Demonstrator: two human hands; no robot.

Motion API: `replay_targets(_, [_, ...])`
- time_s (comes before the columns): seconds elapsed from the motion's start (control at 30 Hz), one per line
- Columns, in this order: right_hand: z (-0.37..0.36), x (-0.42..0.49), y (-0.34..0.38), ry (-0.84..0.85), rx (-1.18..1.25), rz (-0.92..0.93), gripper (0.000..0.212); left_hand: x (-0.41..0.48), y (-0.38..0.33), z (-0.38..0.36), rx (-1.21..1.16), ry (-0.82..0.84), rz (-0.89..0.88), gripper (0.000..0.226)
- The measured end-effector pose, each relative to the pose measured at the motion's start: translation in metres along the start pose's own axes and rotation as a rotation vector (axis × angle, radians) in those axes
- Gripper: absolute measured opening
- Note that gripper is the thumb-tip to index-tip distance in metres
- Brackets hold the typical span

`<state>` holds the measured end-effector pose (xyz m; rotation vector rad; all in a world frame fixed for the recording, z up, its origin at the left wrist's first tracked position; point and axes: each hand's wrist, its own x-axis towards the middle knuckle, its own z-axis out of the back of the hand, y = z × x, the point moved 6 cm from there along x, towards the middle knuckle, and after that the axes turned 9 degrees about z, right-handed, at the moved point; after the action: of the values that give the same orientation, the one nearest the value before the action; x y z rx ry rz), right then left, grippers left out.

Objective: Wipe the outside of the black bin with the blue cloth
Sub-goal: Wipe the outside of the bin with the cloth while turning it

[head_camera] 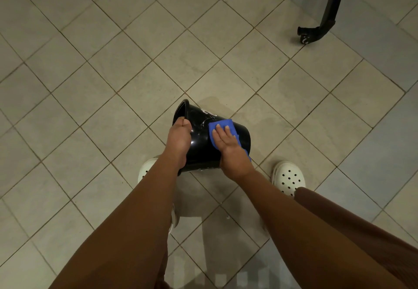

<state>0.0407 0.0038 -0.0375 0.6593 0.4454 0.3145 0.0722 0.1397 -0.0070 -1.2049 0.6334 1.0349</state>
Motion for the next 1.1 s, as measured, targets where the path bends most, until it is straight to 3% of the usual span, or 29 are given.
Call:
replay_targets(0.2, [0.004,-0.009,-0.010,-0.012,0.043,-0.205,0.075,-0.001,0.000,0.003,-0.008,-0.005,-0.004,0.037])
replay_targets(0.47, [-0.006,0.003,0.028,0.008,-0.011,0.099,0.076,-0.004,-0.001,0.000,0.019,0.049,-0.045,0.029])
replay_targets(0.7, [0.006,-0.001,-0.001,0.019,0.021,-0.196,0.081,-0.005,-0.002,-0.003,0.003,0.088,-0.040,0.032])
replay_targets(0.83, [-0.006,-0.014,0.025,0.015,-0.013,0.005,0.075,0.003,0.001,-0.001,0.009,0.083,-0.022,0.041])
replay_targets(0.93, [-0.010,-0.005,0.042,0.046,-0.058,0.144,0.075,0.002,0.001,-0.003,-0.001,0.105,-0.043,0.033])
replay_targets(1.1, [0.004,0.018,0.040,0.053,-0.036,0.088,0.083,0.001,0.004,-0.008,-0.048,0.127,-0.021,0.031])
